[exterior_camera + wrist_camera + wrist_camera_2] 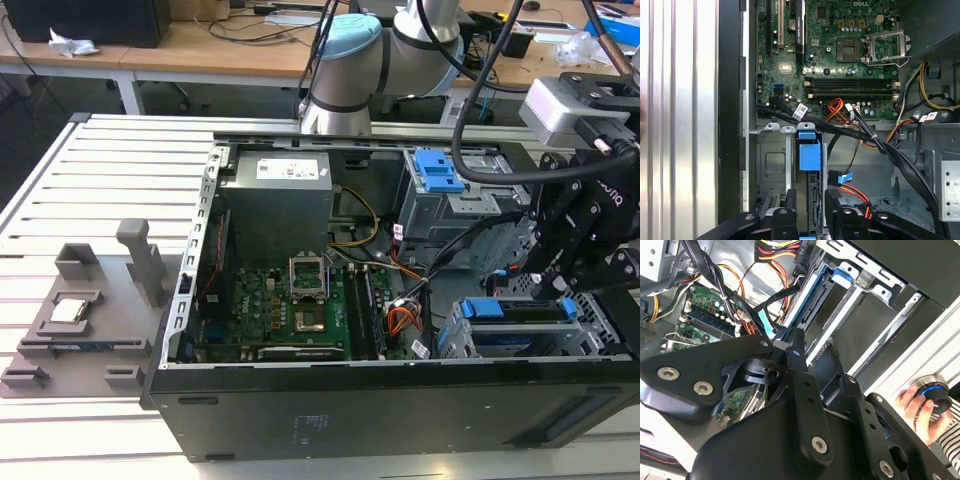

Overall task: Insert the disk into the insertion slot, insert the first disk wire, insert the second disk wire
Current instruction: 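Insert the first disk wire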

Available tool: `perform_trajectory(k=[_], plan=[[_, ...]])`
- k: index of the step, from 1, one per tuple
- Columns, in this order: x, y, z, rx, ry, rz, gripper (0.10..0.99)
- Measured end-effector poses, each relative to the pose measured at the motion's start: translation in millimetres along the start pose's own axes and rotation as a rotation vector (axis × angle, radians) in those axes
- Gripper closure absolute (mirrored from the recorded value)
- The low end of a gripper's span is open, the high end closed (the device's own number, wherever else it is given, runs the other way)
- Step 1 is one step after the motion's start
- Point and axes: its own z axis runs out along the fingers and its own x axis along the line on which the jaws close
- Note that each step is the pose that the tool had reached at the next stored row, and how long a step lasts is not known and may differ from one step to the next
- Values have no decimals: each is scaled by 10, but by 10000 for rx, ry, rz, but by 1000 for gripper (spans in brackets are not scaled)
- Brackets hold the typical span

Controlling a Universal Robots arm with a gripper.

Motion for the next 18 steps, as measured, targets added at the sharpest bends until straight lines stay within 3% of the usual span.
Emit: perform_trajectory(k=[3, 10, 18], plan=[[-7, -22, -1, 1, 2, -15, 725], [-95, -216, -10, -2, 6, -138, 725], [-220, -370, -17, -1, 12, -272, 725]])
